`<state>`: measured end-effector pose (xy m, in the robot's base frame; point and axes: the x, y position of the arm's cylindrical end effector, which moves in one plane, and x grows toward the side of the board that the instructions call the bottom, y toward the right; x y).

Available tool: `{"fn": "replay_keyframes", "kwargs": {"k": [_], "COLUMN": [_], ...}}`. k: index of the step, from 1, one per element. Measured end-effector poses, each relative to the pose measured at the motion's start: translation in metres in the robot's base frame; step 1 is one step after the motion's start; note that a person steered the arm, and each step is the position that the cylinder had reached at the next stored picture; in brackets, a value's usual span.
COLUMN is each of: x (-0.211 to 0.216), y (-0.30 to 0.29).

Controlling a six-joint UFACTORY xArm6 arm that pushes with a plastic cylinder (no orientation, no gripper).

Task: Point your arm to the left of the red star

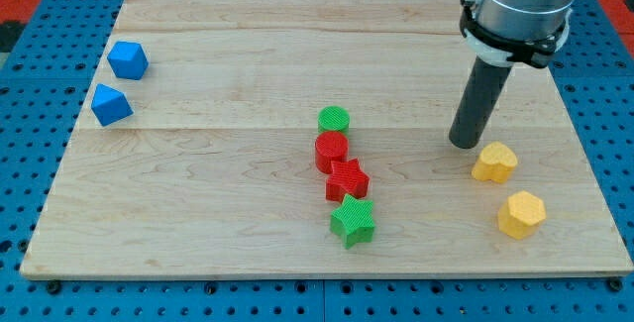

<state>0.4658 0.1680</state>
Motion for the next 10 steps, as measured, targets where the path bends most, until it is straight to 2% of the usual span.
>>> {"fn": "replay_keyframes", "kwargs": {"k": [2,4,6,7,9,10], "x": [0.039,0.016,0.013,-0.020,-0.072,-0.090], "y": [0.019,0.019,0.019,-0.001,-0.125,-0.233]}}
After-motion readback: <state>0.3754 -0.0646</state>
